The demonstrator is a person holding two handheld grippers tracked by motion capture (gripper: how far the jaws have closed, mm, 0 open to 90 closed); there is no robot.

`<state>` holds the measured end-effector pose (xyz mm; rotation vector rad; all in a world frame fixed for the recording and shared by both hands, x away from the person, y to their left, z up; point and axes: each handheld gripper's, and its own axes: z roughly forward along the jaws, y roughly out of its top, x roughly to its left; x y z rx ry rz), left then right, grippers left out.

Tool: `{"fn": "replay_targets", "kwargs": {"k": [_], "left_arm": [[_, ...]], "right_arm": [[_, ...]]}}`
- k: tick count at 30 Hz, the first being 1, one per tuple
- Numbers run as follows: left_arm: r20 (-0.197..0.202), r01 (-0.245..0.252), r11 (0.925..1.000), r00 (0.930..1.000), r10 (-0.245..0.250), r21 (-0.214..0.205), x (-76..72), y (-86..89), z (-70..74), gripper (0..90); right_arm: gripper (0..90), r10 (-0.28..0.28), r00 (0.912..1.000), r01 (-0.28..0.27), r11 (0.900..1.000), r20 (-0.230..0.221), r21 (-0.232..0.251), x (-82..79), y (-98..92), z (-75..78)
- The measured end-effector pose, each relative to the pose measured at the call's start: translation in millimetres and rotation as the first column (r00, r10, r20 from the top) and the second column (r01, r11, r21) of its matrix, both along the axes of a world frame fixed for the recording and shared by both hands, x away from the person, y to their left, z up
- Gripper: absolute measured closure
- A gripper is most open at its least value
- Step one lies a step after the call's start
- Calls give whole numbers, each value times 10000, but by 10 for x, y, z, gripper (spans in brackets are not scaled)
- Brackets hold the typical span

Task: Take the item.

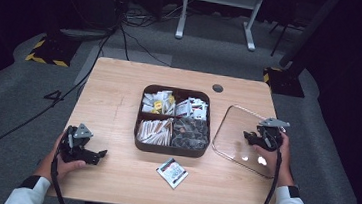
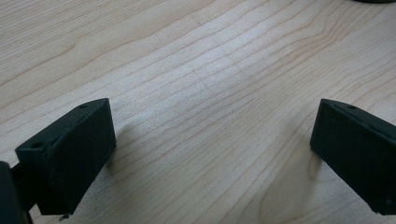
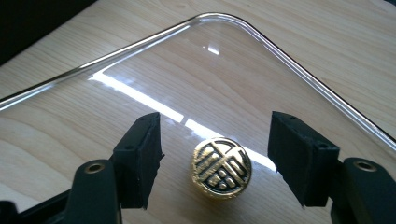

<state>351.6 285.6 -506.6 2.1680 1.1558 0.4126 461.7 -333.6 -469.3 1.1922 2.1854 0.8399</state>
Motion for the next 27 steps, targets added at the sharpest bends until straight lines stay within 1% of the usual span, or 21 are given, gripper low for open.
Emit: {"fn": "replay_targets", "kwargs": {"k": [3,7,11,12,14,17,18,20,23,27], "left_arm": [[-2,-3,10000,10000,3,9,0,0,0,4],[0,-1,10000,10000,1,10,1,0,0,4],[0,-2,10000,10000,2,11,1,0,1,4],[0,-1,10000,10000,1,14,1,0,1,4],[-2,1,10000,10000,-1,15,1,0,1,4],[-1,-1,10000,10000,1,15,1,0,1,4],[-2,-1,10000,10000,1,11,1,-1,0,4],[1,0,10000,10000,0,15,1,0,1,4],[0,2,10000,10000,-2,16,1,0,1,4],[1,1,10000,10000,-1,17,1,0,1,4]], "right_arm": [[351,-162,9999,163,9997,-50,183,22,-60,-31],[340,-314,9992,326,9983,-256,475,54,-109,-91],[342,-457,9979,484,9971,-455,593,85,-157,-148],[339,-471,9977,502,9967,-495,644,91,-170,-158],[350,-441,9973,495,9943,-587,940,100,-190,-176],[381,-373,9966,454,9927,-735,1121,109,-200,-202],[394,-324,9964,412,9927,-782,1135,109,-196,-207],[403,-288,9962,370,9942,-816,1008,111,-184,-216],[427,-246,9964,334,9936,-812,1082,109,-174,-216],[464,-271,9966,349,9944,-783,994,102,-160,-217]]}}
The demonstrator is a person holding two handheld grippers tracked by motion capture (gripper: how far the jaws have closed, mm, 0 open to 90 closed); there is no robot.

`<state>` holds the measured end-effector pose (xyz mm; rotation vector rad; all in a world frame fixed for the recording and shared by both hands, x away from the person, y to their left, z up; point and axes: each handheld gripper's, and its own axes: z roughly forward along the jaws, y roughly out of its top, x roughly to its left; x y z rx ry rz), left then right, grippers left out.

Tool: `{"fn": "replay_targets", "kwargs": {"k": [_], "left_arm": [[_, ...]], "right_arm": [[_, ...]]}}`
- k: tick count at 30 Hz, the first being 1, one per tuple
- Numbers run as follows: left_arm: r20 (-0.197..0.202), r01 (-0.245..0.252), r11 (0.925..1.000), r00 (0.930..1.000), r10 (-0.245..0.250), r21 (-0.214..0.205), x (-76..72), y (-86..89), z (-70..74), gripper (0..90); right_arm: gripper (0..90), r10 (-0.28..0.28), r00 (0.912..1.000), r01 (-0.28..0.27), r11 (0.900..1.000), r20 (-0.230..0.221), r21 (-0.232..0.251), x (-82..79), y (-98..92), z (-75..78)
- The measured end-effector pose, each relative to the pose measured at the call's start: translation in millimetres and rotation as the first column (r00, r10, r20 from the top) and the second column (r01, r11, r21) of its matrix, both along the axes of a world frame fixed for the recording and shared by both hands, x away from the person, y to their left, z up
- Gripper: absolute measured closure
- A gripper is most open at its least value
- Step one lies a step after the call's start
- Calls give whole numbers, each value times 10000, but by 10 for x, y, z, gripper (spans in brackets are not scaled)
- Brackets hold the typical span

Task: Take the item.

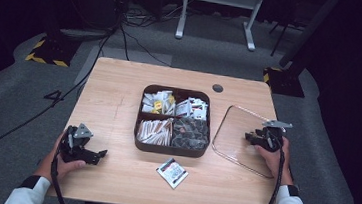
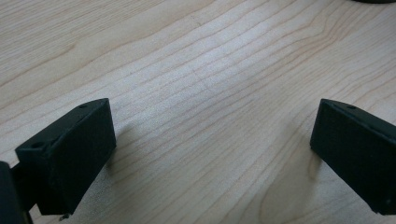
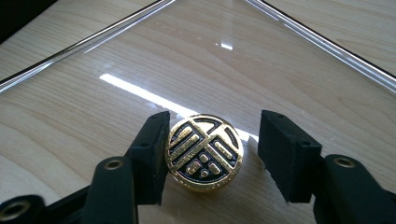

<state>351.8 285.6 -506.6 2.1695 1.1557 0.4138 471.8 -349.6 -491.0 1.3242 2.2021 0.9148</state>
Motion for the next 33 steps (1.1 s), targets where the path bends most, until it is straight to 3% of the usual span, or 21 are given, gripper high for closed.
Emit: {"fn": "replay_targets", "kwargs": {"k": [8,12,28,33], "left_arm": [[-3,-1,10000,10000,1,-4,0,0,0,4],[-2,0,10000,10000,0,-4,0,0,0,4],[-3,0,10000,10000,0,-3,0,0,0,4],[-5,2,10000,10000,-2,-2,0,0,0,4]], "right_arm": [[581,318,9994,-318,9995,96,-7,-16,34,-2],[585,319,9991,-317,9995,296,-57,-30,44,-15],[590,584,9981,-581,9981,179,-187,-40,76,17],[591,547,9980,-542,9984,328,-181,-52,63,59]]}}
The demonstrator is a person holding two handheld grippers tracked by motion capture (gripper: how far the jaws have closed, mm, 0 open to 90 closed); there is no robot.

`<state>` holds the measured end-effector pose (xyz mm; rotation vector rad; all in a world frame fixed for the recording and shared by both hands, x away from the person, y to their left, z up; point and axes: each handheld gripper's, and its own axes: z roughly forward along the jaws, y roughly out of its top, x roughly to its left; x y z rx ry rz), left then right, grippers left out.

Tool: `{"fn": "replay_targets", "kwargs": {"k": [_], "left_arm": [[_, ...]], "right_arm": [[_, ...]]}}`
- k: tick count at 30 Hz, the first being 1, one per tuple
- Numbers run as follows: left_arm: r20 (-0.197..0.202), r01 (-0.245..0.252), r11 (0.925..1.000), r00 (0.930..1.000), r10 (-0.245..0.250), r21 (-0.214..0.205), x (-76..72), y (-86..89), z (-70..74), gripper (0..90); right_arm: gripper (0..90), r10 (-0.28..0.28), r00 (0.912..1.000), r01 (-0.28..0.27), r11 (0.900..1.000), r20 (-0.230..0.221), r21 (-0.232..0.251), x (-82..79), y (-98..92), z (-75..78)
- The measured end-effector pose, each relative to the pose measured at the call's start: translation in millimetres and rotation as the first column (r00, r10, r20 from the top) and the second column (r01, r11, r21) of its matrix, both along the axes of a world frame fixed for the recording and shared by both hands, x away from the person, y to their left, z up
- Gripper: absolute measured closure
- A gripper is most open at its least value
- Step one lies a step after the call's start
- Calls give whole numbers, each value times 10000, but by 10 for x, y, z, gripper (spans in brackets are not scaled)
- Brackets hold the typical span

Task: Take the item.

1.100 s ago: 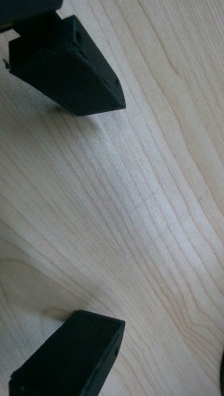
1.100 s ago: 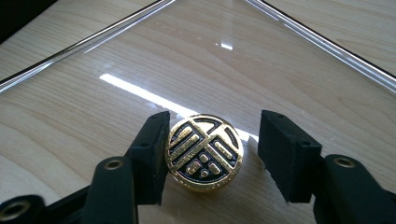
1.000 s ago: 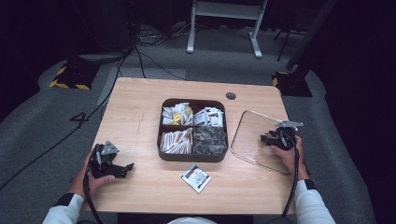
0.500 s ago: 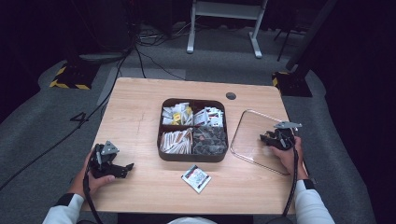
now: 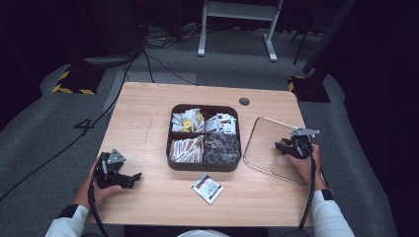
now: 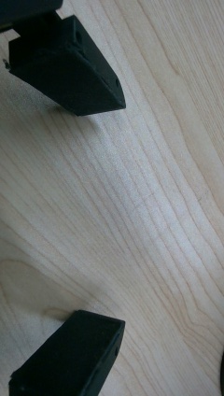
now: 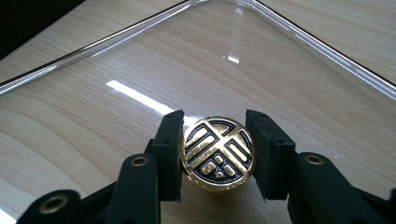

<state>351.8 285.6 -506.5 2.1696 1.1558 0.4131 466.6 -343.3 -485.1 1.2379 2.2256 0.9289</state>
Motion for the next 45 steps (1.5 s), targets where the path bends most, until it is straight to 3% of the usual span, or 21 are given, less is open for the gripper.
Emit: {"fn": "replay_targets", "kwargs": {"k": [14,25,45], "left_arm": [[0,2,10000,10000,-2,-2,1,0,0,4],[-1,2,10000,10000,-2,-3,1,-1,0,4],[-13,3,10000,10000,-3,-9,1,-1,0,4]], "right_arm": [[591,107,9988,-113,9999,468,121,-57,-20,213],[591,169,9963,-210,9986,839,487,-113,-14,427],[591,1074,9862,-1122,9932,1261,313,-199,351,833]]}}
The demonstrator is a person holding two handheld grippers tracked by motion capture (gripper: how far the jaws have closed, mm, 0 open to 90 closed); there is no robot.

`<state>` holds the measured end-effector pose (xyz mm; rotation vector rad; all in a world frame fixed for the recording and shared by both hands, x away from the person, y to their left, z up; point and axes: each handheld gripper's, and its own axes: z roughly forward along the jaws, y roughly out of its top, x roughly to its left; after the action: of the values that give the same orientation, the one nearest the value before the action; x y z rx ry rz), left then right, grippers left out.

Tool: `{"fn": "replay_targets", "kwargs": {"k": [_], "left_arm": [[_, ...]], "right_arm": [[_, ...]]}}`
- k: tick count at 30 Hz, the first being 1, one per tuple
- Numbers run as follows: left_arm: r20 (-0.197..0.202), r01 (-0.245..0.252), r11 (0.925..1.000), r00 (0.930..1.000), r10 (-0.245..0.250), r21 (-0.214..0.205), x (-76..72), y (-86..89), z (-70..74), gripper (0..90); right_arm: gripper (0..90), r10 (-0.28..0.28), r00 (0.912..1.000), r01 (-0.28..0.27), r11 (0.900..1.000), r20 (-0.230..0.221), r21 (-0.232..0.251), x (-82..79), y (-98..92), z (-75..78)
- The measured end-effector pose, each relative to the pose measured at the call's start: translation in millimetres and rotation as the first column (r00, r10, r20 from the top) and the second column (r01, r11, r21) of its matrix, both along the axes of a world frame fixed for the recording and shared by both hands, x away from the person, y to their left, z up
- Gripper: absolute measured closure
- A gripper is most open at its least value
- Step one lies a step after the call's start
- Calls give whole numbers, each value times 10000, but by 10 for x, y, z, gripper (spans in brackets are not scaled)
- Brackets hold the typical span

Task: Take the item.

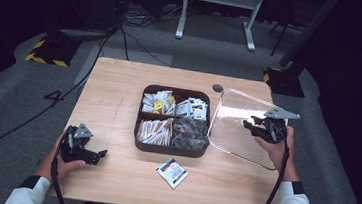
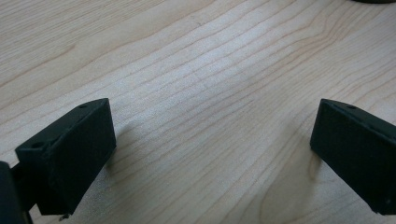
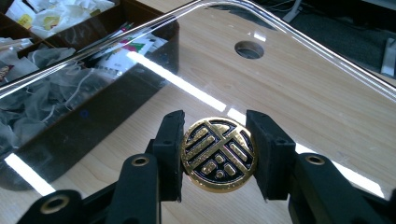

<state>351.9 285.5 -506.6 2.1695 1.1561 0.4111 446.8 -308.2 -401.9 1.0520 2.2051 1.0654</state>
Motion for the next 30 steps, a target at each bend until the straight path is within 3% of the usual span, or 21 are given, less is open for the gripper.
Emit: {"fn": "replay_targets", "kwargs": {"k": [12,30], "left_arm": [[0,-3,10000,10000,3,-2,0,0,0,4],[3,56,10000,10000,-56,-15,9,-3,-1,4]], "right_arm": [[591,709,9975,-708,9974,30,-140,8,354,75],[591,1700,9854,-1700,9851,-59,-238,49,924,110]]}}
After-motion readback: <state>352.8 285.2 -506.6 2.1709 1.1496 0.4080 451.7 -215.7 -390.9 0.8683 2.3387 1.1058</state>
